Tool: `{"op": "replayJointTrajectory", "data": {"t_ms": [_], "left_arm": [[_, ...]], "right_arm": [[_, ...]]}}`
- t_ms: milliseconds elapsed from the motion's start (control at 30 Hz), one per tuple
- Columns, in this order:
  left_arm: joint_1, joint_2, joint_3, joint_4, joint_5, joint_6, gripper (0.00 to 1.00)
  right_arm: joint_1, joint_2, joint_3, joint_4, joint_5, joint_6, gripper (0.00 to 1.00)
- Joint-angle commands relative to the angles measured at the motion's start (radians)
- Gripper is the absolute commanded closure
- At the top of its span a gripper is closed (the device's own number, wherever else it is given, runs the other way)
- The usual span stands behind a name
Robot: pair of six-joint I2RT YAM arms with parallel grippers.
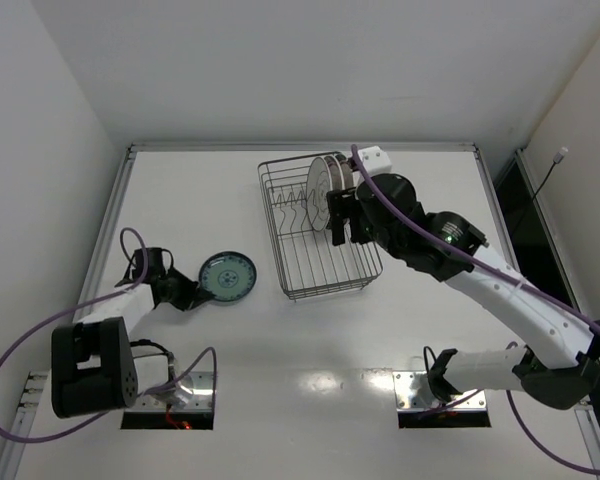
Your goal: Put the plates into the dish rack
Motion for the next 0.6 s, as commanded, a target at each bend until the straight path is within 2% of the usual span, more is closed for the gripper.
{"op": "replayJointTrajectory", "data": {"t_ms": [0,67,233,367,467,567], "left_arm": [[0.009,-0.053,0.119,0.043,0.072,0.084,1.0],[0.009,-0.092,0.164,0.043,0.15,0.116,1.0],[0.009,-0.202,0.256,0.073,0.303,0.156,1.0],[0.009,-0.268,0.222,0.184,0.49,0.145,1.0],[-0.003,-0.313,0.175,0.268,0.561,0.106,1.0],[-0.062,-0.331,0.164,0.29,0.561,0.105,1.0]], "right_arm": [[-0.003,-0.012,-0.034,0.059,-0.088,0.014,0.26],[-0.013,-0.012,-0.072,0.111,-0.146,0.014,0.2],[-0.059,-0.001,-0.179,0.255,-0.401,0.038,0.19],[-0.118,-0.001,-0.308,0.459,-0.639,0.092,0.19],[-0.163,0.011,-0.424,0.686,-0.804,0.178,0.19],[-0.174,0.032,-0.474,0.782,-0.867,0.215,0.19]]}}
